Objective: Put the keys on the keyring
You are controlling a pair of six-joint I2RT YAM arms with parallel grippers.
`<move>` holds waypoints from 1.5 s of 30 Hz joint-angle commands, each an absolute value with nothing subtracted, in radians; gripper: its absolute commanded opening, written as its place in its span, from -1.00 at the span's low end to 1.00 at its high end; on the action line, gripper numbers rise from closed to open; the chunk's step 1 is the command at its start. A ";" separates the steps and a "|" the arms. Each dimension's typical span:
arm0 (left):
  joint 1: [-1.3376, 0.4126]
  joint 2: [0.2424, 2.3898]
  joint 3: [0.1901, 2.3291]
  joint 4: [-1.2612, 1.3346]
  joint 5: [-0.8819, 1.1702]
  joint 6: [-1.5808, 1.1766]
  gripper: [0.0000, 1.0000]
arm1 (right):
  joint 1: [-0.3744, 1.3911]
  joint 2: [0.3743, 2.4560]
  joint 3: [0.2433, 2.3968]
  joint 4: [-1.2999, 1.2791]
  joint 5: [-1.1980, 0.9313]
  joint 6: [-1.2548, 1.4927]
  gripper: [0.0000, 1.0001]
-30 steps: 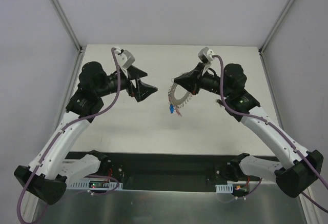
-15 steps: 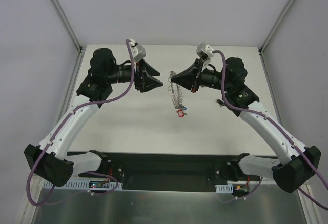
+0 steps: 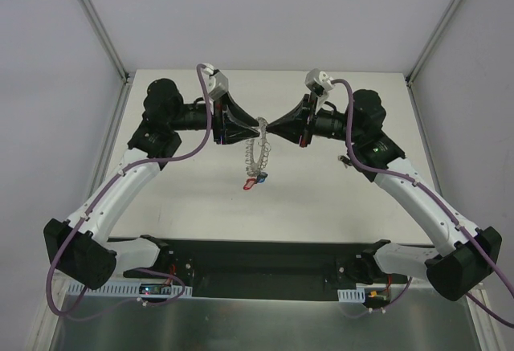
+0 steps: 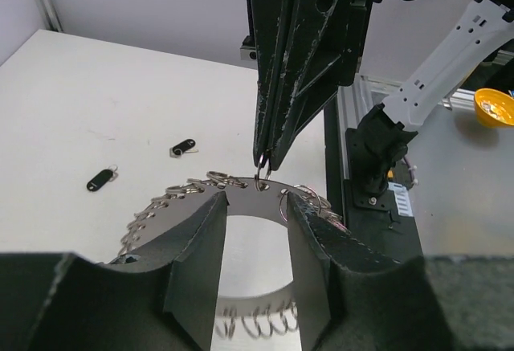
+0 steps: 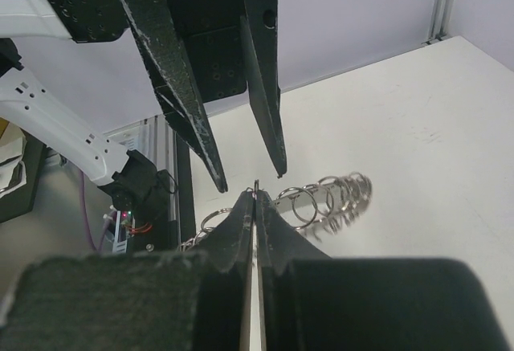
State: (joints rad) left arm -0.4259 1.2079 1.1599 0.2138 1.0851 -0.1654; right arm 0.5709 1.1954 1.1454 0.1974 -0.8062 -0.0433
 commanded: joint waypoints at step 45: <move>-0.537 1.141 1.057 -0.352 0.611 0.308 -1.00 | 0.569 1.150 1.147 -0.235 -0.403 -0.247 0.77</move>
State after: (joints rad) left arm -0.5083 1.1885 1.0672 -0.2474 0.7216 0.2249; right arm 0.5697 1.1412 1.1114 -0.1173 -0.4866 -0.1909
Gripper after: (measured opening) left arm 0.008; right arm 0.858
